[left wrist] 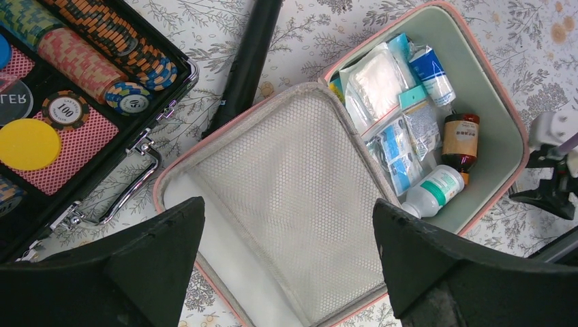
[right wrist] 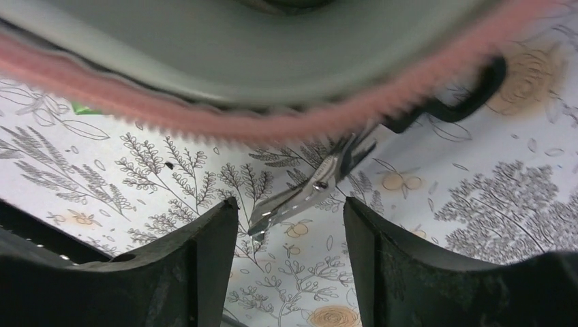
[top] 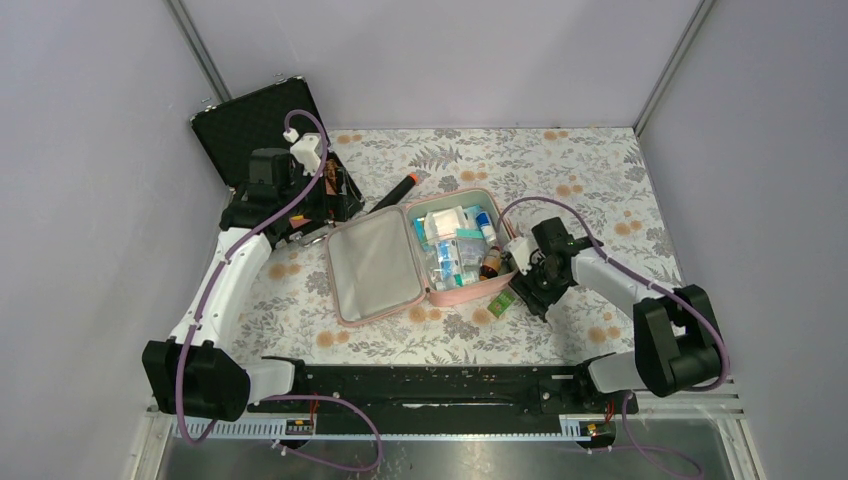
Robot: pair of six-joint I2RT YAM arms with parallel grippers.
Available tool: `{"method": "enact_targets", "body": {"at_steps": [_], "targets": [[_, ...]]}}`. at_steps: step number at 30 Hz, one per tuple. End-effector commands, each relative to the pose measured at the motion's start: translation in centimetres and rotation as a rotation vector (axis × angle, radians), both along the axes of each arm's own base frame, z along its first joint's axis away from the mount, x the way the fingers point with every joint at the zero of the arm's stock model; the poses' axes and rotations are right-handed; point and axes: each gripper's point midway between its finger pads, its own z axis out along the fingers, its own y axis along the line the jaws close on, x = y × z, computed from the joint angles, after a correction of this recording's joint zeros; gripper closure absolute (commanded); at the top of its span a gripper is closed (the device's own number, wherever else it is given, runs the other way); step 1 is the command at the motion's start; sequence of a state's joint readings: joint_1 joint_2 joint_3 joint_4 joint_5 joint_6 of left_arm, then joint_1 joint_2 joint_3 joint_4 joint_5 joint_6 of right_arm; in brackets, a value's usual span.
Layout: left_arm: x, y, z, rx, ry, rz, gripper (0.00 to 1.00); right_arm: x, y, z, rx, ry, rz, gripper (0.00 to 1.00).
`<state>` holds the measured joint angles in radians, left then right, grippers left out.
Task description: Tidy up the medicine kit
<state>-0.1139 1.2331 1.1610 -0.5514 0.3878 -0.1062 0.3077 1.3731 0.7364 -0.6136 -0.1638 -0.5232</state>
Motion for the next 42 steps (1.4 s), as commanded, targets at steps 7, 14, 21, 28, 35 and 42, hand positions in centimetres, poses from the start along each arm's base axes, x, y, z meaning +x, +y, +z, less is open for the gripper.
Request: {"method": "enact_targets", "body": {"at_steps": [7,14,21,28,35,42], "targets": [[0.9,0.4,2.6,0.003,-0.087,0.030,0.08,1.0,-1.1,-1.5,-0.142,-0.047,0.111,0.35],[1.0,0.3,3.3,-0.002,-0.100,0.024,0.08,2.2,-5.2,-3.0,-0.366,-0.080,0.167,0.44],[0.7,-0.8,2.9,-0.043,-0.083,-0.016,0.09,3.3,-6.8,-2.9,-0.287,-0.028,0.065,0.57],[0.3,-5.8,2.9,-0.037,-0.086,-0.130,0.10,2.9,-6.8,-2.3,-0.170,0.013,0.052,0.61],[0.3,-11.6,4.3,-0.020,-0.104,-0.257,0.10,2.7,-6.9,-2.2,-0.161,0.029,0.056,0.63],[1.1,-15.2,5.3,-0.051,-0.144,-0.318,0.10,1.4,-7.9,-1.9,-0.203,0.088,0.051,0.67]]}}
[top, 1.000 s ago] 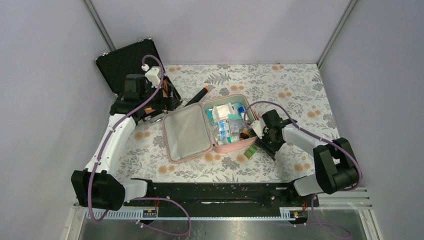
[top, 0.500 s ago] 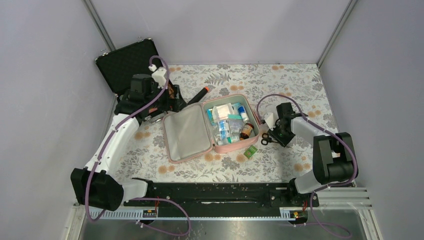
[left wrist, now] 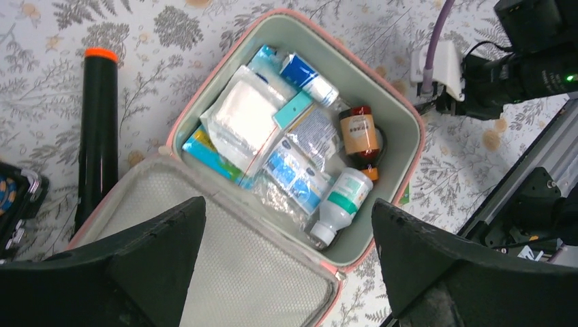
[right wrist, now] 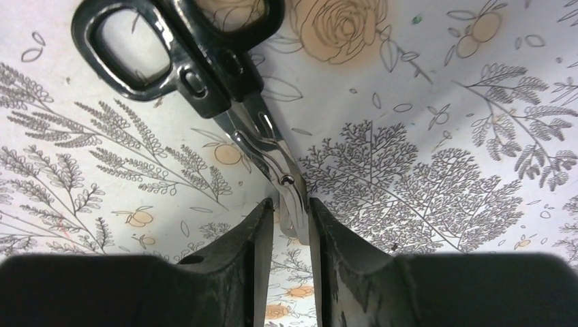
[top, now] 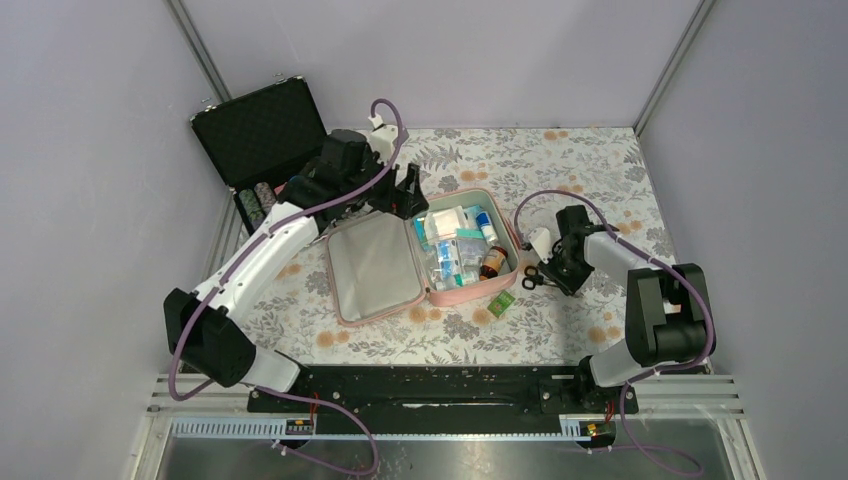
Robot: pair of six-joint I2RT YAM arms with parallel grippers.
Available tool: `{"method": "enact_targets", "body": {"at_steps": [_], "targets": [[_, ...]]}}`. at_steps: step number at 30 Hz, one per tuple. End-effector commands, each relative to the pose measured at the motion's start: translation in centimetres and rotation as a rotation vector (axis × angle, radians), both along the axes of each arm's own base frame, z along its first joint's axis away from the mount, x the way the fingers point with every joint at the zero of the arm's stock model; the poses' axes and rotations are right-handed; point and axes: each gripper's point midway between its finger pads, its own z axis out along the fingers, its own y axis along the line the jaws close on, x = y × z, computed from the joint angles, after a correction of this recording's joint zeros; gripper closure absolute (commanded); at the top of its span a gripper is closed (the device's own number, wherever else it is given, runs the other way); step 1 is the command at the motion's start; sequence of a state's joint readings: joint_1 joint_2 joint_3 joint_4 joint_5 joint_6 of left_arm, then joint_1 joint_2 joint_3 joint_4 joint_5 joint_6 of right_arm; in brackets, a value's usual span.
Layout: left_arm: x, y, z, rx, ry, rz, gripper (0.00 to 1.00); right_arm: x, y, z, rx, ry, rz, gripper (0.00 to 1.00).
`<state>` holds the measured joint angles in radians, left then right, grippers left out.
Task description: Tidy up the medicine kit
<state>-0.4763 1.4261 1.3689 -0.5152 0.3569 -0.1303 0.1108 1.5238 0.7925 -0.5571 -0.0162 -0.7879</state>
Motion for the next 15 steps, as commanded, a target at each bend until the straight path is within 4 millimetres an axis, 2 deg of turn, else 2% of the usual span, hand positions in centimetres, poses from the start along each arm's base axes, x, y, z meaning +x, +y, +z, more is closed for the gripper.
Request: {"method": "enact_targets", "body": {"at_steps": [1,5,8,12,15], "targets": [[1.9,-2.2,3.0,-0.066,-0.094,-0.001,0.10,-2.9,-0.6,-0.3,-0.007,0.127,0.003,0.66],[2.1,-4.3,2.7,-0.106,-0.060,-0.031,0.11,-2.8,-0.6,0.0,0.000,0.163,-0.021,0.69],[2.0,-5.2,2.2,-0.116,-0.052,-0.044,0.11,-2.7,-0.6,0.1,-0.002,0.181,-0.034,0.78],[1.8,-5.9,1.5,-0.113,-0.034,-0.058,0.11,-2.5,-0.6,0.2,-0.003,0.183,-0.058,0.96],[1.4,-6.8,0.8,-0.112,-0.015,-0.074,0.11,-2.3,-0.6,0.2,0.004,0.176,-0.095,1.00]]}}
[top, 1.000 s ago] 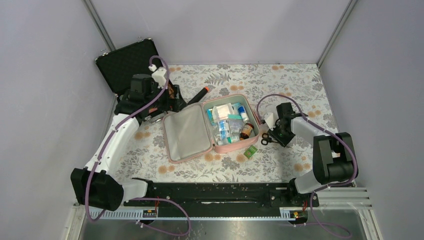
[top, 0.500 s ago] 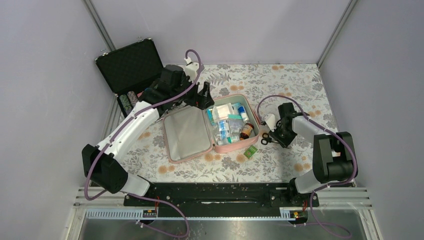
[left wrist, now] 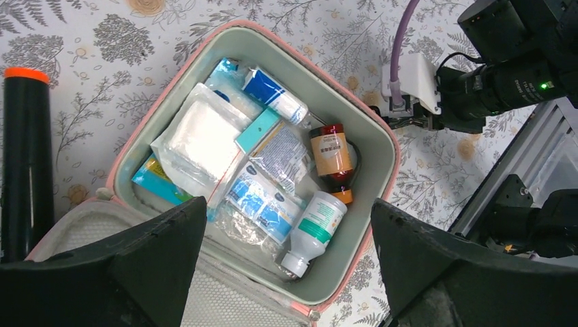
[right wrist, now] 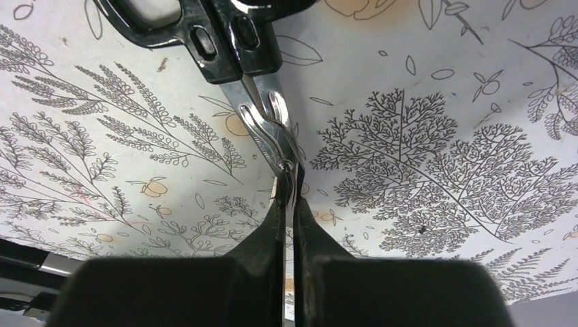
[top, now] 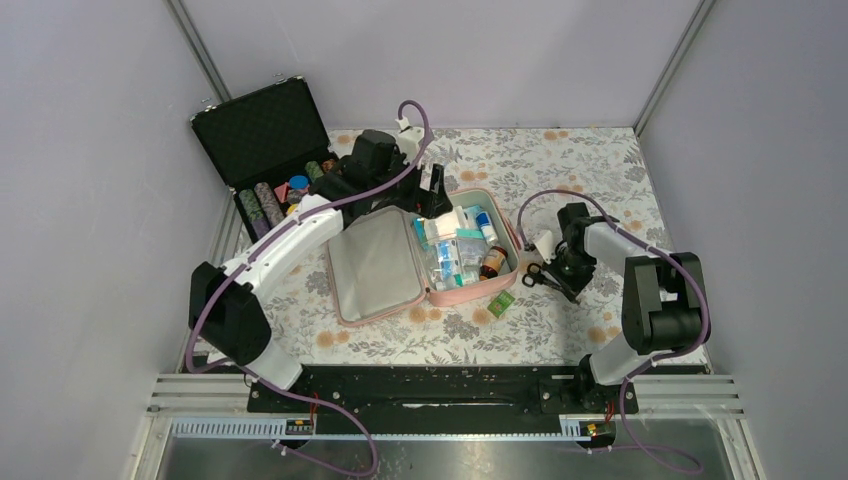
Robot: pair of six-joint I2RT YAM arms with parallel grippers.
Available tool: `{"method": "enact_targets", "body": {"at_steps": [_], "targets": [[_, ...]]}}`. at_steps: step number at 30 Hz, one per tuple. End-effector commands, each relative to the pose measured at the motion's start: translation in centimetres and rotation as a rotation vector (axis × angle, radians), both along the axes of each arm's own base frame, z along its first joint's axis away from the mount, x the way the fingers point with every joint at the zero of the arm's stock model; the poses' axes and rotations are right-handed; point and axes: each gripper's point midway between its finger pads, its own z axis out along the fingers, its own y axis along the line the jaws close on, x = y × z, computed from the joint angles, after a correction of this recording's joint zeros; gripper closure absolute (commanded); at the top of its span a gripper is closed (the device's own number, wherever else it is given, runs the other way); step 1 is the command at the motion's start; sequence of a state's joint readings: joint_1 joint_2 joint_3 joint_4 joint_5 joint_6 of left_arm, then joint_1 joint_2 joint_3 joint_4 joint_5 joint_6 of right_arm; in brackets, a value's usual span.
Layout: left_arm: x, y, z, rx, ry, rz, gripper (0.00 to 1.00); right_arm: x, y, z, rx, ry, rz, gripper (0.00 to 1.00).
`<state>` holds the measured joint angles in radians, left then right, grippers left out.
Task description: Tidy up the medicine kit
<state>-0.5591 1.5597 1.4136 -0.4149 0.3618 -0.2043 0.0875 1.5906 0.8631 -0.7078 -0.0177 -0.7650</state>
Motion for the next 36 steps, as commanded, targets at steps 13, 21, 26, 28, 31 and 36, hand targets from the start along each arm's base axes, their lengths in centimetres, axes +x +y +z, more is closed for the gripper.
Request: {"method": "enact_targets", "body": {"at_steps": [13,21,26,28,31,36], "targets": [[-1.4,-7.1,-0.6,-0.108,0.062,-0.122,0.12,-0.7,-1.2,1.6,0.148,-0.044,-0.200,1.00],[-2.0,-12.8,-0.2,-0.170,0.092,-0.167,0.14,-0.2,-1.1,4.0,0.233,-0.126,-0.276,1.00],[-3.0,-18.7,-1.3,-0.173,0.120,-0.245,0.16,-0.3,-2.2,5.8,0.301,-0.174,-0.423,0.88],[-3.6,-21.0,-2.3,-0.157,0.145,-0.272,0.17,-0.6,-2.1,6.7,0.363,-0.169,-0.515,0.75],[-4.3,-23.9,-3.9,-0.152,0.191,-0.288,0.20,-1.5,-1.4,6.9,0.406,-0.105,-0.586,0.63],[-4.9,-26.6,-7.5,-0.110,0.226,-0.289,0.21,-2.9,-3.3,4.5,0.272,-0.015,-0.638,0.59]]}}
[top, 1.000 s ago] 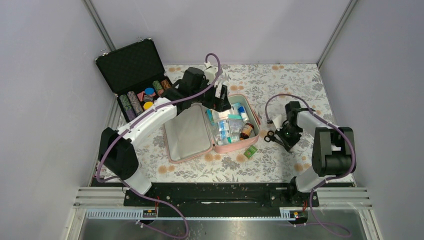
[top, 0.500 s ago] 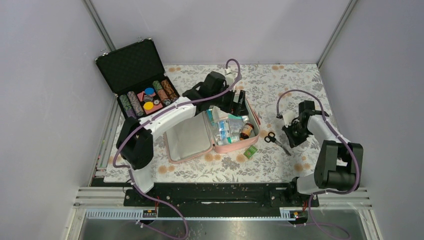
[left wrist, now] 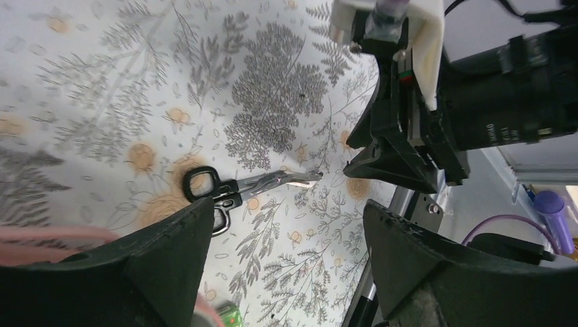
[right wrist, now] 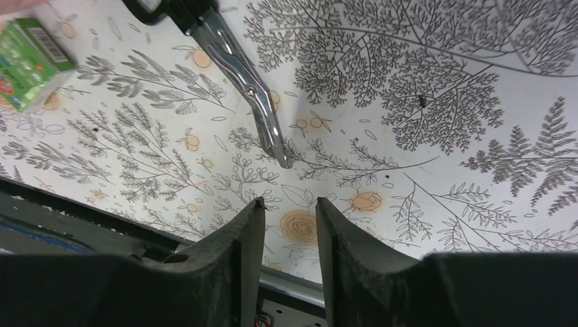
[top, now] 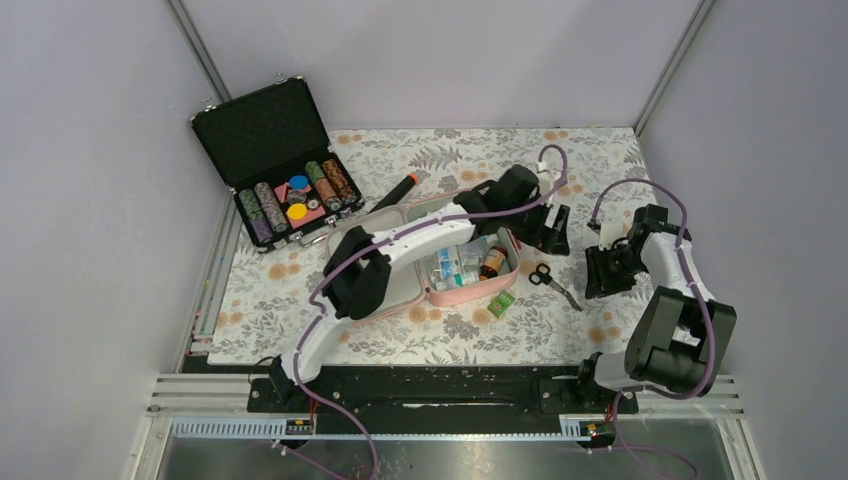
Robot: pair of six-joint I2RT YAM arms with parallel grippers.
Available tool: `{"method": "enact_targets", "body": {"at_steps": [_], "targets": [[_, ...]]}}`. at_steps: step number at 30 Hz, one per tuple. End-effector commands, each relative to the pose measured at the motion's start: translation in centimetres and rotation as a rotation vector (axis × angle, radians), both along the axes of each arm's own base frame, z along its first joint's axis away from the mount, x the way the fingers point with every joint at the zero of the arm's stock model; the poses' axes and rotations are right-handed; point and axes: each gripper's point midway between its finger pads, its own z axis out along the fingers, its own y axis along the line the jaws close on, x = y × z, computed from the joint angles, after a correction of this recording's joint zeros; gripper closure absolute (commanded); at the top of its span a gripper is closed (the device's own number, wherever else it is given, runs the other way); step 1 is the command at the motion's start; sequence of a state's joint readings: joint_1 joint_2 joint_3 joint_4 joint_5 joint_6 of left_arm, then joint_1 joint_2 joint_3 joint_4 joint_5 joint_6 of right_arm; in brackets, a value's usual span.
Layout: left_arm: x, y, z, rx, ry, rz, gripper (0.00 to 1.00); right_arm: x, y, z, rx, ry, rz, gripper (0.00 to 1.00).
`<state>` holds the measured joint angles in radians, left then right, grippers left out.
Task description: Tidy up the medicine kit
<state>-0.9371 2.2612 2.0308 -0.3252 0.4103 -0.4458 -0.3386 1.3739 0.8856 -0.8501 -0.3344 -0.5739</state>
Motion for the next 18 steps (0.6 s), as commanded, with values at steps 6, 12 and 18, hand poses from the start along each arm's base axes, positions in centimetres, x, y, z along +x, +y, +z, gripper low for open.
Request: {"method": "enact_targets", "body": {"at_steps": [6,12,18], "targets": [[-0.6,-2.2,-3.3,0.026,0.092,0.018,0.21,-1.9,-2.5,-2.5,-0.113,0.166,0.068,0.56],[-0.8,-2.1,-5.6,0.056,0.150,0.034,0.18,-0.9,-2.2,-2.5,-0.071,0.150,0.119,0.50],[-0.6,-2.3,-6.9,0.069,0.162,0.038,0.16,-0.8,-2.2,-3.1,-0.042,0.175,0.210,0.39]]}}
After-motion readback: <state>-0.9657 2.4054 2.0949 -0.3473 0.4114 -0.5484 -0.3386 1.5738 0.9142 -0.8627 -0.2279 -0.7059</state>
